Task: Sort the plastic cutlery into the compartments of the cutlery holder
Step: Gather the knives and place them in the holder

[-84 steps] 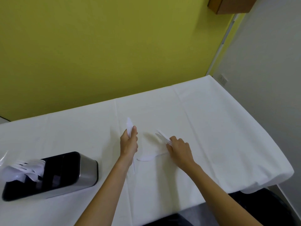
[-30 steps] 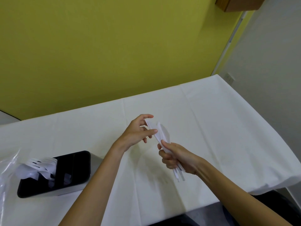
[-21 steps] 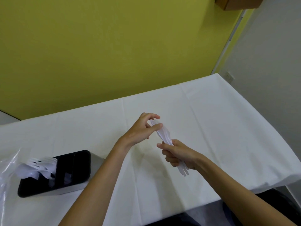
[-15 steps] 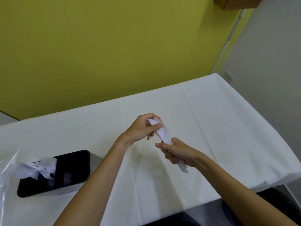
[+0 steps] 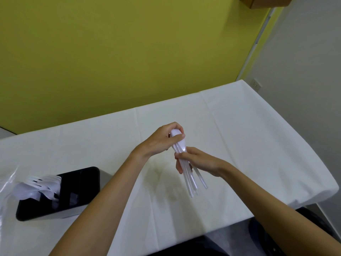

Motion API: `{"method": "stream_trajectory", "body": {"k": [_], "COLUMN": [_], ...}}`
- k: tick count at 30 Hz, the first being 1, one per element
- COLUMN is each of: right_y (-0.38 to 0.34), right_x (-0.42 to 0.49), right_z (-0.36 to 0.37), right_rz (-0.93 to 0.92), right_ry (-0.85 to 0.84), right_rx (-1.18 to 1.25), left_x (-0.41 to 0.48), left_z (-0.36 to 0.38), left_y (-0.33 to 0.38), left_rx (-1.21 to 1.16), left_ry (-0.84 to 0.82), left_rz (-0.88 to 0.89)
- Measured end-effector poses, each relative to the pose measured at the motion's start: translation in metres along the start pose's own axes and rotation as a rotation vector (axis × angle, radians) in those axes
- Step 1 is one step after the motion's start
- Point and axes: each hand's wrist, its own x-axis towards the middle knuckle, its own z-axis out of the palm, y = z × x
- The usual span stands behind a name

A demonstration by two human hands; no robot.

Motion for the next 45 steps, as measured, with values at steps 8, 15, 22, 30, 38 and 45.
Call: {"method": "stream_trajectory", "body": {"k": [8,15,22,30,38,45], "right_y": [0.001,-0.001,-0.004,-0.014,-0.014,-0.019], "right_x": [0.005,0.013,0.022,0.031,0.025,0.020], "right_z": [-0.007,-0.002,-0.010,-0.001,0.025,0.026], "right_rz": [0.117,0.117,0.053,-0.011,-0.165,-0.199], "right_ry": [0.049,0.113,0.427,0.718,0.633,0.650], "right_rx": [-0.068,0.009,0.198,0.612,0.504,0.508], "left_x": [0.004,0.006,0.003,-0.033,-0.037,-0.042], "left_z": [0.003,0.002,0.005,0.061,0.059,0.056], "left_y": [0.004,0.008,-0.004,-0.015,-0.016,-0.008], "left_rx": [-0.053,0.040,-0.486,-1.164,-1.279,-1.079], "left_ry": [-0.059,-0.052,0.489,0.696,0.746,0.743], "left_rz": [-0.034,-0.020,-0.066,-0.200,-0.133,-0.063]}}
